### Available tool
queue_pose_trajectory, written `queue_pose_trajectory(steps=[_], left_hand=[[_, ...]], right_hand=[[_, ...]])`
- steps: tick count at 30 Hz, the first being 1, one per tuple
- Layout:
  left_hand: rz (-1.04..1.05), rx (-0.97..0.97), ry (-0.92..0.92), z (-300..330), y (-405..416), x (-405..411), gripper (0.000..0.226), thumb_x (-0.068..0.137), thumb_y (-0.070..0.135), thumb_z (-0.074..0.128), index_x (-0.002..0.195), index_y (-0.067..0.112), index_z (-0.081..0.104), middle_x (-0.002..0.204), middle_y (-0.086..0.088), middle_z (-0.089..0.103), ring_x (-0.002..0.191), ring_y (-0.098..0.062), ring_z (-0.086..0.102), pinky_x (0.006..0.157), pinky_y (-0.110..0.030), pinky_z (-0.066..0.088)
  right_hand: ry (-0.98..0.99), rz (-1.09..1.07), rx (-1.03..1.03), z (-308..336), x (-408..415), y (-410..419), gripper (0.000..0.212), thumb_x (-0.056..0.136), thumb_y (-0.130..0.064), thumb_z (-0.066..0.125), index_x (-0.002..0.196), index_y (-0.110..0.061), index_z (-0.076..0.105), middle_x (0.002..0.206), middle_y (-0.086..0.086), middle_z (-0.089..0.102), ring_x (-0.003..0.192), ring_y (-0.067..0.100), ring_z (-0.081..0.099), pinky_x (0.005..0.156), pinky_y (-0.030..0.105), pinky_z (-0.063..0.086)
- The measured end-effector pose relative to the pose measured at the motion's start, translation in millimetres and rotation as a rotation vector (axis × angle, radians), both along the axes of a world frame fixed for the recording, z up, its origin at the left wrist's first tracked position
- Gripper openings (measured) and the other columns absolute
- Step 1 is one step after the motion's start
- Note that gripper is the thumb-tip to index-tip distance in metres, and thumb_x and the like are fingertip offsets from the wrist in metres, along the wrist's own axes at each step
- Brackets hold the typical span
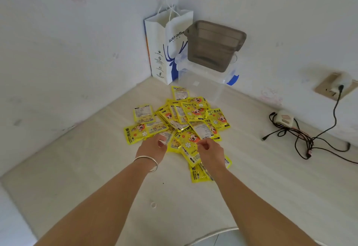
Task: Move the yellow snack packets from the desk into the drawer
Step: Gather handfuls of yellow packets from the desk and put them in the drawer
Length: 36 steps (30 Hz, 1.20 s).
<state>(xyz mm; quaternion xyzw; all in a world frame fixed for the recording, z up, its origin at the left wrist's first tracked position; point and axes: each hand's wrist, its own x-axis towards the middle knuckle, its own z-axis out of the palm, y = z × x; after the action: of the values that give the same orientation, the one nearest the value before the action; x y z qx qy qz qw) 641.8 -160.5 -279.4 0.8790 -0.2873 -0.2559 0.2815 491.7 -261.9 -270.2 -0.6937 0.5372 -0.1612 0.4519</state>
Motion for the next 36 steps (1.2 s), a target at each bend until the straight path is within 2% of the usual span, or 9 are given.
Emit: queue_pose_trajectory(steps=[2, 5, 9, 13, 16, 24, 29, 33, 36], left_hand=[[0.005, 0.007, 0.010, -3.2, -13.2, 11.8, 0.027, 0.090, 0.021, 0.048, 0.113, 0.027, 0.061, 0.108, -0.002, 0.069, 0.101, -0.026, 0.063, 0.089, -0.033, 0.050], [0.026, 0.009, 0.017, -9.0, -36.1, 29.5, 0.026, 0.090, 0.018, 0.047, 0.111, 0.024, 0.062, 0.106, -0.005, 0.070, 0.098, -0.025, 0.065, 0.086, -0.031, 0.050], [0.071, 0.018, 0.034, -14.0, -70.9, 47.7, 0.025, 0.091, 0.017, 0.044, 0.108, 0.022, 0.062, 0.107, -0.002, 0.069, 0.100, -0.024, 0.064, 0.085, -0.029, 0.048], [0.156, -0.026, 0.132, -19.3, -110.9, 59.3, 0.029, 0.086, 0.008, 0.047, 0.110, 0.014, 0.063, 0.112, 0.002, 0.063, 0.101, -0.021, 0.060, 0.083, -0.029, 0.046], [0.187, -0.037, 0.174, -25.4, -132.9, 62.6, 0.033, 0.088, 0.009, 0.050, 0.120, 0.009, 0.058, 0.125, -0.003, 0.061, 0.113, -0.022, 0.058, 0.097, -0.034, 0.047], [0.166, 0.185, 0.078, -45.2, -169.5, 76.8, 0.059, 0.086, 0.039, 0.058, 0.136, 0.011, 0.042, 0.134, -0.008, 0.056, 0.123, -0.029, 0.053, 0.100, -0.041, 0.046], [0.187, 0.261, 0.101, -43.5, -185.5, 87.0, 0.039, 0.079, 0.041, 0.066, 0.102, 0.009, 0.065, 0.098, -0.010, 0.070, 0.077, -0.026, 0.058, 0.067, -0.031, 0.047], [0.125, 0.365, 0.121, -41.2, -191.3, 89.0, 0.040, 0.076, 0.046, 0.067, 0.094, 0.011, 0.066, 0.086, -0.005, 0.063, 0.079, -0.025, 0.058, 0.066, -0.032, 0.046], [0.104, 0.401, 0.095, -41.6, -196.8, 86.7, 0.042, 0.073, 0.048, 0.066, 0.097, 0.014, 0.064, 0.093, -0.006, 0.065, 0.093, -0.028, 0.063, 0.072, -0.034, 0.049]], right_hand=[[0.081, 0.043, -0.073, -6.2, 12.8, -20.4, 0.013, 0.087, -0.020, 0.055, 0.095, -0.024, 0.064, 0.100, -0.005, 0.063, 0.093, 0.018, 0.059, 0.078, 0.034, 0.049], [0.253, 0.172, -0.192, -14.1, 34.7, -57.5, 0.031, 0.085, -0.020, 0.057, 0.115, -0.021, 0.058, 0.130, 0.000, 0.048, 0.126, 0.021, 0.039, 0.100, 0.037, 0.041], [0.440, 0.383, -0.235, -23.4, 63.5, -98.2, 0.058, 0.083, -0.024, 0.059, 0.138, -0.023, 0.040, 0.146, 0.000, 0.031, 0.136, 0.024, 0.025, 0.106, 0.038, 0.038], [0.587, 0.580, -0.210, -39.8, 83.1, -126.2, 0.087, 0.081, -0.032, 0.064, 0.151, -0.030, 0.012, 0.161, -0.003, -0.005, 0.148, 0.024, 0.000, 0.112, 0.047, 0.033], [0.645, 0.682, -0.182, -50.2, 91.5, -138.0, 0.095, 0.082, -0.036, 0.064, 0.152, -0.030, 0.001, 0.160, -0.003, -0.016, 0.149, 0.023, -0.008, 0.114, 0.048, 0.028], [0.667, 0.718, -0.308, -63.9, 91.4, -146.5, 0.084, 0.084, -0.035, 0.056, 0.152, -0.029, 0.007, 0.162, -0.003, -0.006, 0.147, 0.027, 0.009, 0.115, 0.044, 0.028], [0.639, 0.694, -0.335, -66.7, 90.5, -150.1, 0.076, 0.085, -0.026, 0.050, 0.151, -0.026, 0.012, 0.161, -0.005, 0.001, 0.142, 0.027, 0.020, 0.113, 0.039, 0.030], [0.613, 0.670, -0.360, -67.0, 92.8, -150.2, 0.073, 0.087, -0.024, 0.050, 0.151, -0.024, 0.014, 0.160, -0.008, 0.007, 0.137, 0.025, 0.027, 0.106, 0.034, 0.039], [0.620, 0.659, -0.372, -68.0, 95.5, -152.3, 0.074, 0.088, -0.023, 0.055, 0.151, -0.024, 0.015, 0.160, -0.008, 0.012, 0.136, 0.024, 0.029, 0.102, 0.033, 0.043]])
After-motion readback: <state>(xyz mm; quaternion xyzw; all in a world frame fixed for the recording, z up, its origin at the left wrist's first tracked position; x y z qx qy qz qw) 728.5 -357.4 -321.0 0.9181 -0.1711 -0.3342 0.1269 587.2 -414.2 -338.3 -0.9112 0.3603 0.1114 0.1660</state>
